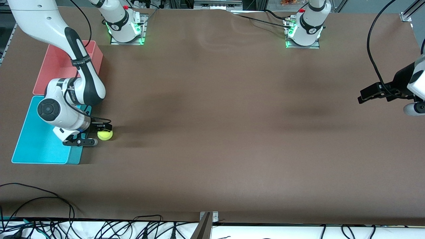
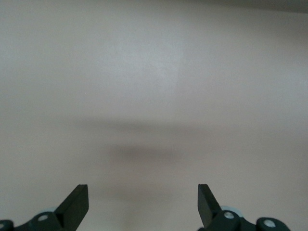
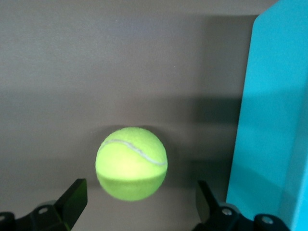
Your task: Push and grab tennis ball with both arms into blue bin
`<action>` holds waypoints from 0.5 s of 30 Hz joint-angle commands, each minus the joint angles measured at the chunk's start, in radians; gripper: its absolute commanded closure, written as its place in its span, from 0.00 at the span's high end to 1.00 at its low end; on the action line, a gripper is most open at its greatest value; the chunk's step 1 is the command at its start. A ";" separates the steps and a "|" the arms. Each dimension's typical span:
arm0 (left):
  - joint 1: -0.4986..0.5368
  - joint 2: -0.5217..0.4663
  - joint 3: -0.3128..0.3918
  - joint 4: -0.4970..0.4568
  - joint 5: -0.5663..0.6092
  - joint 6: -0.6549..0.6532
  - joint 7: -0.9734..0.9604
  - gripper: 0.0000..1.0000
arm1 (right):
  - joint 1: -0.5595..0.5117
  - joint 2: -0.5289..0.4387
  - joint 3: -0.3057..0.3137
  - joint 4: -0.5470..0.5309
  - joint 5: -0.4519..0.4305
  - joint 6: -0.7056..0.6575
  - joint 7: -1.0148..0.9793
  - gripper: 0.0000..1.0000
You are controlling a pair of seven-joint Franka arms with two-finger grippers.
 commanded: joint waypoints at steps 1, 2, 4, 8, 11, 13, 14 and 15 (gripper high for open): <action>0.002 -0.067 -0.006 -0.084 0.035 0.001 0.024 1.00 | -0.002 0.012 0.002 -0.016 -0.017 0.057 0.007 1.00; 0.001 -0.072 -0.017 -0.090 0.061 0.001 0.024 1.00 | -0.007 0.015 0.004 -0.016 -0.016 0.058 0.007 1.00; 0.010 -0.076 -0.053 -0.097 0.098 0.002 0.022 1.00 | -0.007 0.015 0.004 -0.016 -0.016 0.060 0.009 1.00; 0.019 -0.078 -0.061 -0.097 0.098 0.002 0.024 1.00 | -0.007 0.022 0.002 -0.016 -0.014 0.079 0.007 1.00; 0.019 -0.076 -0.063 -0.096 0.097 0.002 0.022 1.00 | -0.007 0.031 0.004 -0.016 -0.014 0.103 0.007 1.00; 0.021 -0.075 -0.060 -0.091 0.089 0.004 0.022 1.00 | -0.007 0.040 0.004 -0.014 -0.014 0.107 0.007 1.00; 0.024 -0.075 -0.060 -0.090 0.086 0.005 0.024 1.00 | -0.007 0.043 0.004 -0.014 -0.014 0.116 0.007 1.00; 0.033 -0.075 -0.060 -0.088 0.079 0.005 0.024 1.00 | -0.007 0.045 0.004 -0.014 -0.014 0.125 0.007 1.00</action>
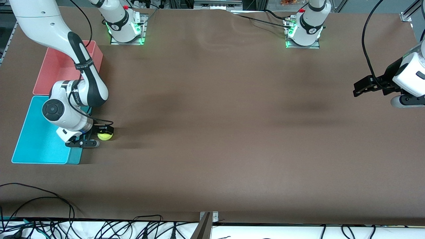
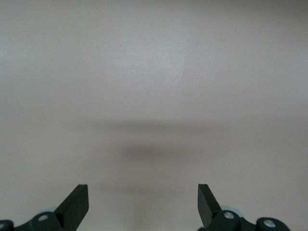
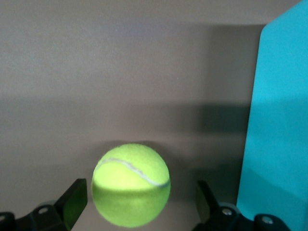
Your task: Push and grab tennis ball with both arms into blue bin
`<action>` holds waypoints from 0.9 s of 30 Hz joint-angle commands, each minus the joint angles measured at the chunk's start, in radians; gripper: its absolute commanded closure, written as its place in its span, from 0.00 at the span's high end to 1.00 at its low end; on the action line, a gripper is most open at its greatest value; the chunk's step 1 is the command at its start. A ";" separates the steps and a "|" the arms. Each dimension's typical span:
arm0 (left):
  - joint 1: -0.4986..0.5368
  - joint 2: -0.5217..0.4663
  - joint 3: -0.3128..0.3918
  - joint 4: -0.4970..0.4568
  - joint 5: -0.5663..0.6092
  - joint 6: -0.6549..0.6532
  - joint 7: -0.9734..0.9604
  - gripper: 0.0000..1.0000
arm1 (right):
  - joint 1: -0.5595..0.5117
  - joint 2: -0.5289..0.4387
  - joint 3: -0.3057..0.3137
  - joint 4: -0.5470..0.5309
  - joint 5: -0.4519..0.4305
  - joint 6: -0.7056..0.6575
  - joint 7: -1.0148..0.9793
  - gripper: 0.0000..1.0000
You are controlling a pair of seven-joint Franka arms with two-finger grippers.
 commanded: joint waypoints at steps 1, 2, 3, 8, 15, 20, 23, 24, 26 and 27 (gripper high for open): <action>0.034 -0.026 -0.011 -0.022 0.007 0.007 0.021 1.00 | -0.006 0.017 0.004 -0.010 -0.014 0.057 0.008 1.00; 0.034 -0.024 -0.012 -0.022 0.005 0.009 0.021 1.00 | -0.006 0.025 0.004 -0.010 -0.012 0.060 0.008 1.00; 0.034 -0.023 -0.012 -0.020 0.005 0.009 0.021 1.00 | -0.008 0.028 0.004 -0.011 -0.011 0.060 0.008 1.00; 0.034 -0.023 -0.012 -0.020 0.005 0.010 0.021 1.00 | -0.011 0.030 0.004 -0.016 -0.009 0.058 0.008 1.00; 0.035 -0.023 -0.012 -0.020 0.005 0.009 0.020 1.00 | -0.011 0.030 0.004 -0.017 -0.009 0.058 -0.009 0.62; 0.035 -0.023 -0.012 -0.020 0.005 0.007 0.018 1.00 | -0.011 0.022 0.004 -0.008 -0.011 0.054 -0.013 0.36; 0.035 -0.023 -0.012 -0.020 0.005 0.006 0.018 1.00 | -0.011 0.011 0.005 -0.004 -0.011 0.040 -0.015 0.32; 0.035 -0.023 -0.012 -0.020 0.005 0.006 0.018 1.00 | -0.009 0.005 0.007 -0.002 -0.012 0.029 -0.015 0.30; 0.035 -0.023 -0.012 -0.020 0.005 0.006 0.018 1.00 | -0.008 -0.007 0.008 0.010 -0.012 -0.001 -0.016 0.30; 0.035 -0.023 -0.012 -0.020 0.005 0.006 0.018 1.00 | -0.008 -0.013 0.008 0.021 -0.012 -0.024 -0.016 0.30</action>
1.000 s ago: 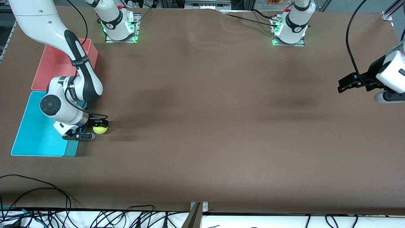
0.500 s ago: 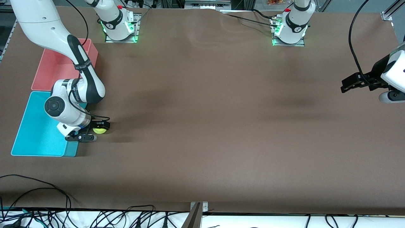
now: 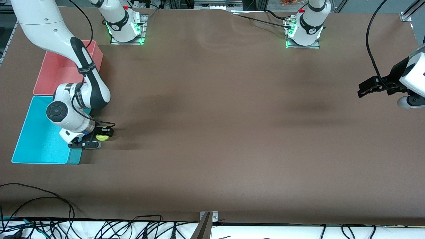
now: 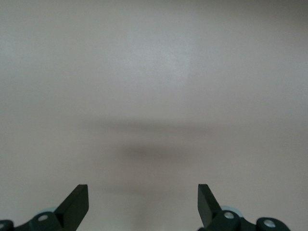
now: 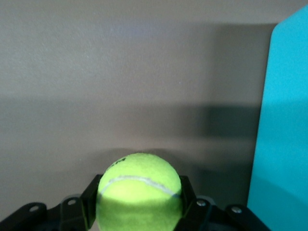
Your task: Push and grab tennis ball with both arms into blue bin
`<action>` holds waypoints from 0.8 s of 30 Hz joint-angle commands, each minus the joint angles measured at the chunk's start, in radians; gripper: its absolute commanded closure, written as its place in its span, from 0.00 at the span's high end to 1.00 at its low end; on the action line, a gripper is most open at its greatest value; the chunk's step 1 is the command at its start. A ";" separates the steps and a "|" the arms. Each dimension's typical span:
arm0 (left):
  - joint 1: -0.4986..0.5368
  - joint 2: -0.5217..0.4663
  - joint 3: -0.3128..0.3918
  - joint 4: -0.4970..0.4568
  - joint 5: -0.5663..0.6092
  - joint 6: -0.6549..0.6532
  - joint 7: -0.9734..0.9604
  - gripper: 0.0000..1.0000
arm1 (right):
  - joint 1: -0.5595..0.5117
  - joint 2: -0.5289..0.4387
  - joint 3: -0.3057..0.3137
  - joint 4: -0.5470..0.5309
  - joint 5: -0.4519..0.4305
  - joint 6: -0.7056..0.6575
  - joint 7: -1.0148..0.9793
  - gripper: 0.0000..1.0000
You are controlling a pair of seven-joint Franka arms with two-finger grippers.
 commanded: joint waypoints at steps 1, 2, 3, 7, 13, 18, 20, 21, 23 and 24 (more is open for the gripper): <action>0.013 -0.022 -0.012 -0.020 0.007 0.004 0.018 1.00 | -0.004 -0.049 0.008 0.029 -0.014 -0.092 -0.014 0.30; 0.013 -0.022 -0.012 -0.022 0.005 0.004 0.018 1.00 | -0.004 -0.049 0.008 0.046 -0.014 -0.121 -0.014 0.30; 0.013 -0.022 -0.012 -0.020 0.007 0.004 0.018 1.00 | -0.004 -0.073 0.008 0.112 -0.014 -0.255 -0.040 0.30; 0.013 -0.022 -0.012 -0.020 0.007 0.004 0.018 1.00 | -0.007 -0.090 0.005 0.149 -0.012 -0.337 -0.073 0.30; 0.011 -0.022 -0.012 -0.020 0.007 0.004 0.017 1.00 | -0.010 -0.106 -0.030 0.215 -0.009 -0.465 -0.165 0.30; 0.011 -0.022 -0.012 -0.022 0.008 0.004 0.017 1.00 | -0.010 -0.127 -0.085 0.267 -0.006 -0.610 -0.281 0.30; 0.011 -0.022 -0.013 -0.022 0.008 0.002 0.017 1.00 | -0.010 -0.127 -0.113 0.278 -0.005 -0.643 -0.327 0.30; 0.011 -0.022 -0.014 -0.022 0.008 0.004 0.017 1.00 | -0.010 -0.127 -0.124 0.278 -0.005 -0.646 -0.347 0.30; 0.011 -0.022 -0.014 -0.022 0.008 0.002 0.017 1.00 | -0.012 -0.123 -0.150 0.277 -0.005 -0.644 -0.389 0.30; 0.011 -0.022 -0.012 -0.022 0.008 0.002 0.017 1.00 | -0.012 -0.118 -0.161 0.275 -0.005 -0.641 -0.405 0.30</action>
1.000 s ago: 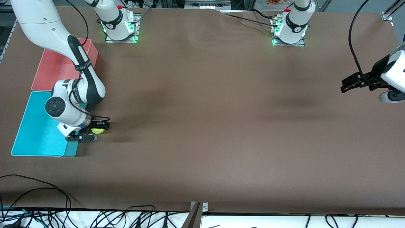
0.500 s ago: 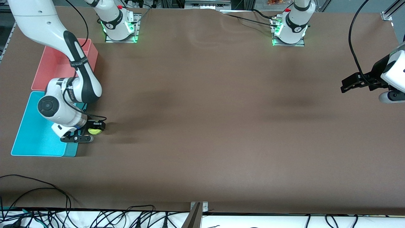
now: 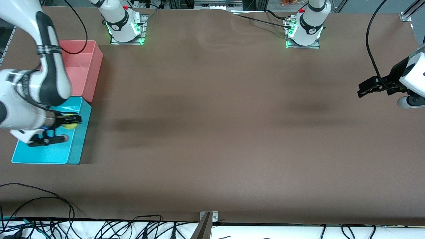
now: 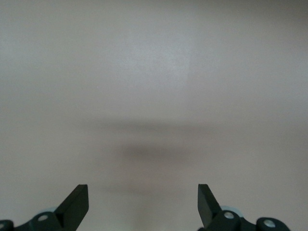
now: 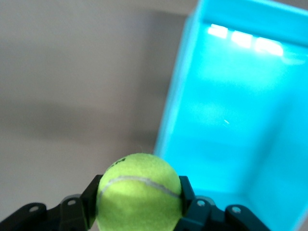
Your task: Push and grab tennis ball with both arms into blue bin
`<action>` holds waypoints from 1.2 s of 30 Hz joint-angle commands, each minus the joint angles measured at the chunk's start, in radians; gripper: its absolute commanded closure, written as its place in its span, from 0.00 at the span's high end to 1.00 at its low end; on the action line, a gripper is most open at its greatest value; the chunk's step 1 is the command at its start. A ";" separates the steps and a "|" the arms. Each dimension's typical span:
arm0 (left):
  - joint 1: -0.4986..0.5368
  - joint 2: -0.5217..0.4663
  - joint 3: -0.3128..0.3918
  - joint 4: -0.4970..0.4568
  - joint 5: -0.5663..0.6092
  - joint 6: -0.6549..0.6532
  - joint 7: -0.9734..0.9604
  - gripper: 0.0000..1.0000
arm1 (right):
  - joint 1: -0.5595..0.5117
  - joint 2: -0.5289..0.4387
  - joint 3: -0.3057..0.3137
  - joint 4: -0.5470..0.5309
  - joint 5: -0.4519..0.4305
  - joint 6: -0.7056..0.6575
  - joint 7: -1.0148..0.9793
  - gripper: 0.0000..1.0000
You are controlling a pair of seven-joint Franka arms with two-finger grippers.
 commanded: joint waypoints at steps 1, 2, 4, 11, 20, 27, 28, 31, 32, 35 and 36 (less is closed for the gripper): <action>0.013 -0.022 -0.013 -0.022 0.008 0.002 0.017 1.00 | -0.006 0.018 -0.056 0.013 -0.004 -0.025 -0.114 0.30; 0.011 -0.022 -0.013 -0.022 0.008 0.002 0.017 1.00 | -0.014 0.024 -0.064 0.013 -0.004 -0.020 -0.123 0.30; 0.011 -0.022 -0.013 -0.022 0.008 0.002 0.017 1.00 | -0.038 0.041 -0.067 0.011 -0.006 -0.002 -0.141 0.30; 0.011 -0.022 -0.013 -0.022 0.008 0.002 0.017 1.00 | -0.097 0.107 -0.067 -0.028 -0.006 0.107 -0.204 0.30; 0.011 -0.022 -0.013 -0.022 0.008 0.002 0.017 1.00 | -0.118 0.172 -0.066 -0.076 -0.001 0.192 -0.204 0.30; 0.011 -0.022 -0.013 -0.022 0.010 0.002 0.017 1.00 | -0.129 0.207 -0.063 -0.073 0.013 0.205 -0.204 0.30; 0.011 -0.022 -0.013 -0.022 0.010 0.002 0.017 1.00 | -0.129 0.209 -0.063 -0.074 0.019 0.206 -0.206 0.31; 0.011 -0.022 -0.013 -0.022 0.010 0.002 0.017 1.00 | -0.129 0.209 -0.061 -0.074 0.027 0.196 -0.204 0.32; 0.011 -0.022 -0.013 -0.022 0.008 0.002 0.017 1.00 | -0.127 0.209 -0.061 -0.074 0.027 0.195 -0.204 0.32; 0.011 -0.022 -0.013 -0.022 0.008 0.002 0.017 1.00 | -0.124 0.207 -0.061 -0.073 0.027 0.193 -0.203 0.54; 0.011 -0.022 -0.013 -0.022 0.008 0.002 0.017 1.00 | -0.126 0.207 -0.060 -0.073 0.027 0.193 -0.203 0.71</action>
